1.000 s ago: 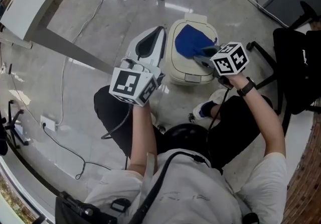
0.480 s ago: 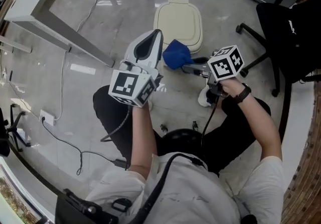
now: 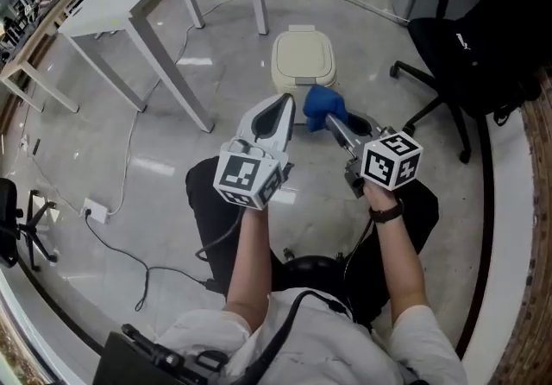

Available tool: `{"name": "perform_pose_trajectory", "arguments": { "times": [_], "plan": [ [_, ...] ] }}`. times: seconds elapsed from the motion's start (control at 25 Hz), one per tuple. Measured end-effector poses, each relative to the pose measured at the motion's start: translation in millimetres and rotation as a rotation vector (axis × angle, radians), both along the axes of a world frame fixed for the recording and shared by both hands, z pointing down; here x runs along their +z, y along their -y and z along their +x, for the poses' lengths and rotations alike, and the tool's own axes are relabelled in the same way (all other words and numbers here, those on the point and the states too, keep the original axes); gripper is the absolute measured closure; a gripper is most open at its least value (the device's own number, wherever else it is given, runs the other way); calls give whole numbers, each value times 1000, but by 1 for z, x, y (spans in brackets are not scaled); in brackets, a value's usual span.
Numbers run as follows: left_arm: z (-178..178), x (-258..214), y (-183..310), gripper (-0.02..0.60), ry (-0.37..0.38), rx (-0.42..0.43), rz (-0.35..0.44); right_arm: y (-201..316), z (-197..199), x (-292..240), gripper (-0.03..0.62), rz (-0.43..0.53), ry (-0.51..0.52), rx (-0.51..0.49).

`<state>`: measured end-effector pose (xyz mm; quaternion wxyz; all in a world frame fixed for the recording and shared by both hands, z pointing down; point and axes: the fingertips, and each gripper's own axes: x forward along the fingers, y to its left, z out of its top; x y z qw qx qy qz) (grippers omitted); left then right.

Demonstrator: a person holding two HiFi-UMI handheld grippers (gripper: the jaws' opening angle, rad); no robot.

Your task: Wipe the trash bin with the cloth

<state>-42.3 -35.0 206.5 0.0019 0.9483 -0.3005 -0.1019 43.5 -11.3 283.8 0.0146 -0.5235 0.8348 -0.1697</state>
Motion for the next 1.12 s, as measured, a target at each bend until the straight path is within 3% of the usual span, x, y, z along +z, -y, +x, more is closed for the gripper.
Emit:
{"name": "perform_pose_trajectory", "arguments": {
  "times": [0.2, 0.44, 0.84, 1.12],
  "plan": [
    [-30, -6, -50, 581, -13, -18, 31, -54, -14, -30, 549, 147, -106, 212],
    [-63, 2, -79, 581, -25, -22, 42, -87, -64, -33, 549, 185, -154, 240],
    [-93, -3, -99, 581, -22, 4, 64, -116, -79, -32, 549, 178, -15, 334],
    [-88, -9, -108, 581, -52, 42, 68, -128, -67, -36, 549, 194, -11, 381]
  ]
}}
